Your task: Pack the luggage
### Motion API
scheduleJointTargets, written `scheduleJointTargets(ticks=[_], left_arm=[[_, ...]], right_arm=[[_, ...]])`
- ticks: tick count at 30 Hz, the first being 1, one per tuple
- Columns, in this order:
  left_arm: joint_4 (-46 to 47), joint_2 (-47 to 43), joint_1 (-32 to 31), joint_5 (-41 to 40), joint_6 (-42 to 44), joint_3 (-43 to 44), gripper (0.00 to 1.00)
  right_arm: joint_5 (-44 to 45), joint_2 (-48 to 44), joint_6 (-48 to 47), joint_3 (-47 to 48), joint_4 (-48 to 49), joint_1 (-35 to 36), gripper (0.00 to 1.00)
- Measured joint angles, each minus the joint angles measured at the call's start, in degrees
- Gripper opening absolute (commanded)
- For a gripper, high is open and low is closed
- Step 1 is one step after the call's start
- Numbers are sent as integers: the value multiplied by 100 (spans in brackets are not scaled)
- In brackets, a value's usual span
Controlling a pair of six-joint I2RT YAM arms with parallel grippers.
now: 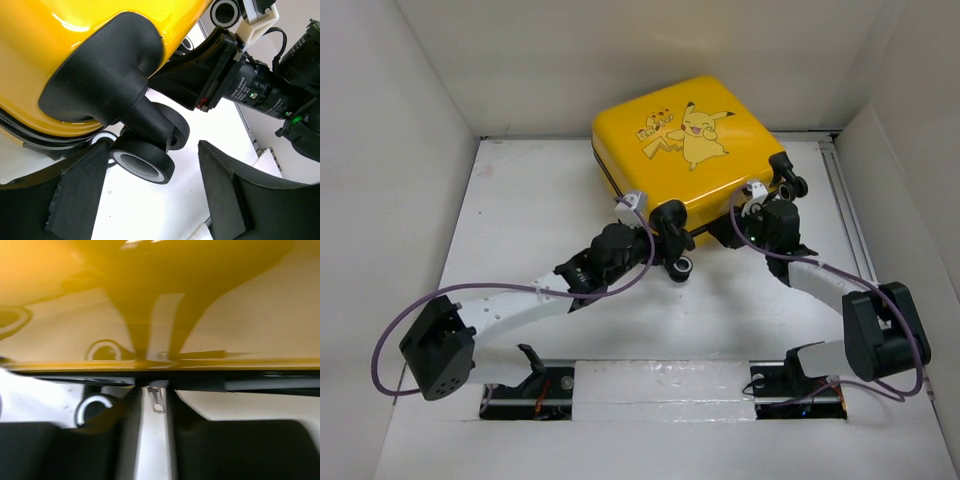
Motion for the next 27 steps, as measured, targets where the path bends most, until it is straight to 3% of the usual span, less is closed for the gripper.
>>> scheduleJointTargets(ticks=[2,5,7,11,12,17,27], left_arm=[[15,44,9,7,15,0,61],[55,149,22,4,31,0,56],[72,229,22,20,35,0,53],[140,337,22,50,52,0,37],[155,337,20,61,66,0,27],[181,341,20,57,90,0,1],[256,396,20,46,101,4,0]], right_arm=[[-160,50,68,-33,125,-11,10],[-254,79,114,-98,267,-35,0],[-332,105,144,-107,306,-31,0],[-358,127,192,-155,409,-39,0],[-313,105,212,-186,435,-44,0],[282,-212,251,-223,105,24,0],[1853,-1211,201,-358,-638,389,0]])
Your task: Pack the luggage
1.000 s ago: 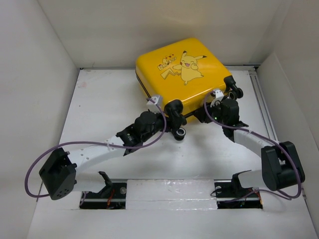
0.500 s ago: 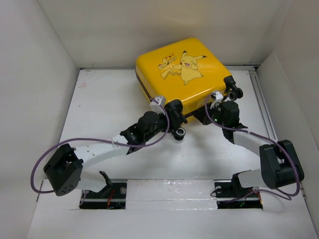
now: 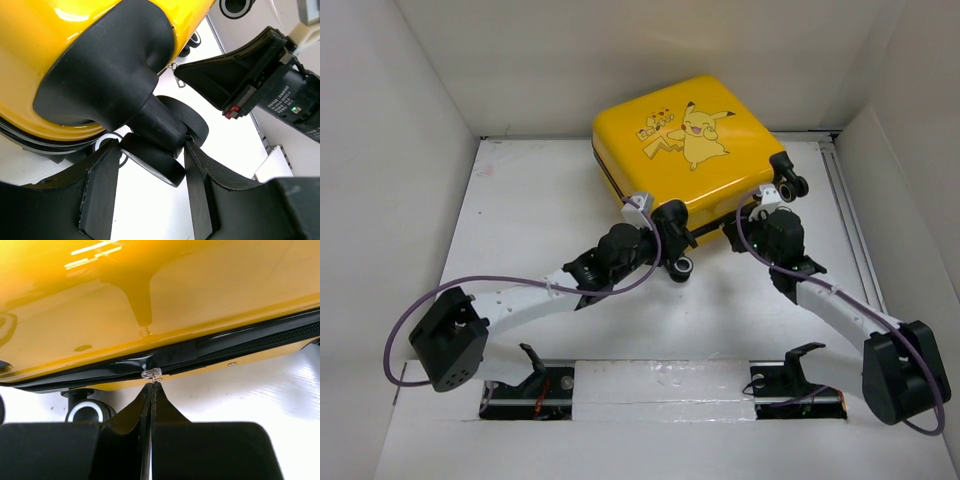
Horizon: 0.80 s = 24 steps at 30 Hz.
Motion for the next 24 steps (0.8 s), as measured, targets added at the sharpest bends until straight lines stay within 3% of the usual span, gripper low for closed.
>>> scheduleJointTargets(ticks=[5,10,14,19,24], left_arm=[[31,138,2,120,15,98,0],[-26,308,2,267,68,330,0],[-236,317,39,358,61,407,0],[-385,326,79,479,24,461,0],[-511,348,146,605,-74,505,0]], right_arm=[[164,-22,35,-92,190,557,0],[315,243,249,-208,693,1661,0],[782,323,527,-398,1051,1930,0],[1403,651,1091,-848,2310,2264,0],[2063,1792,1919,-1202,4382,2529,0]])
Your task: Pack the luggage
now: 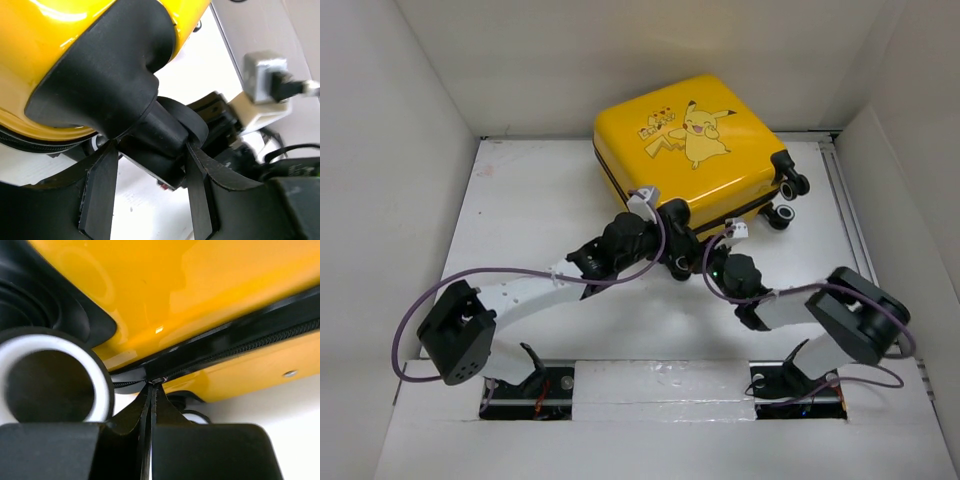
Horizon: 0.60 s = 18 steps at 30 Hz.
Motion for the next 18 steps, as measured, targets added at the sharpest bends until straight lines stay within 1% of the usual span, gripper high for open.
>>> scheduleJointTargets(ticks=[5,8,11,13,15,18], left_arm=[[90,-13,105,-33,52,0,0],[46,-57,125,-44,98,-2,0],[50,-131,122,-116,96,-26,0],[52,-186,120,-103,85,-31,0],[37,-260,125,-26,68,-39,0],[94,-361,238,229,-70,-66,0]], right_arm=[[48,1244,852,-63,1722,63,0],[205,1471,999,-79,2090,146,0],[225,1377,1056,-133,2107,286,0],[37,1198,1019,-146,2033,511,0],[74,973,933,-221,1893,619,0],[254,216,721,-354,1080,715,0]])
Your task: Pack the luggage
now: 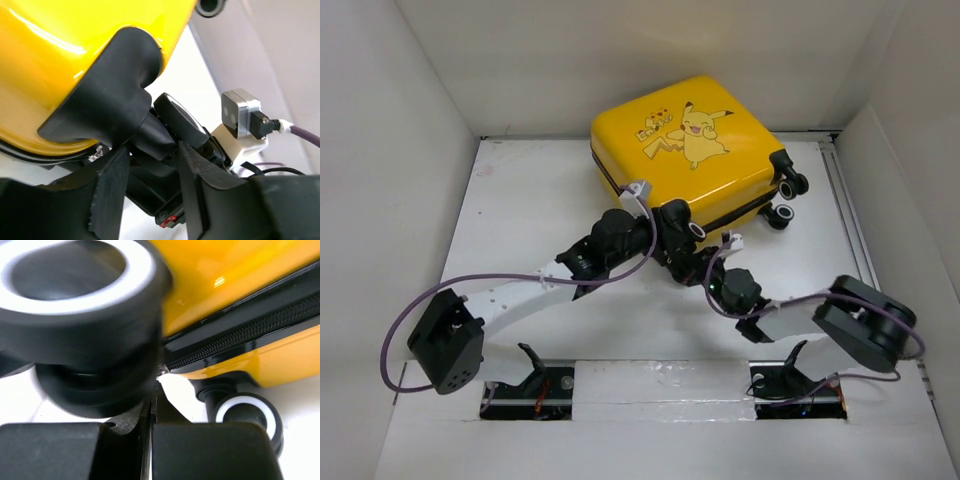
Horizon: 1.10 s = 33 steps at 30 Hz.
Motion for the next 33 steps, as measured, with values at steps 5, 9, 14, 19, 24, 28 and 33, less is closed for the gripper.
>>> scheduleJointTargets(ticks=[5,9,14,19,24,28,33], left_arm=[[131,-9,157,566,-391,-24,0],[271,302,232,1104,-728,85,0],[256,544,208,1246,-953,291,0],[262,535,243,1191,-997,291,0],[297,518,332,977,-960,286,40],[131,343,358,444,-638,282,88],[96,-470,326,-9,-448,269,99]], right_arm=[[612,-898,-516,9,-1165,374,0],[935,-223,-754,417,-942,728,0],[1552,824,-1246,1073,-129,1027,0],[2194,1526,-1508,1585,278,1169,0],[2682,2028,-1438,1976,649,1220,23],[2599,1856,-1193,1873,966,1386,55],[1615,1091,-1263,1646,181,1974,66]])
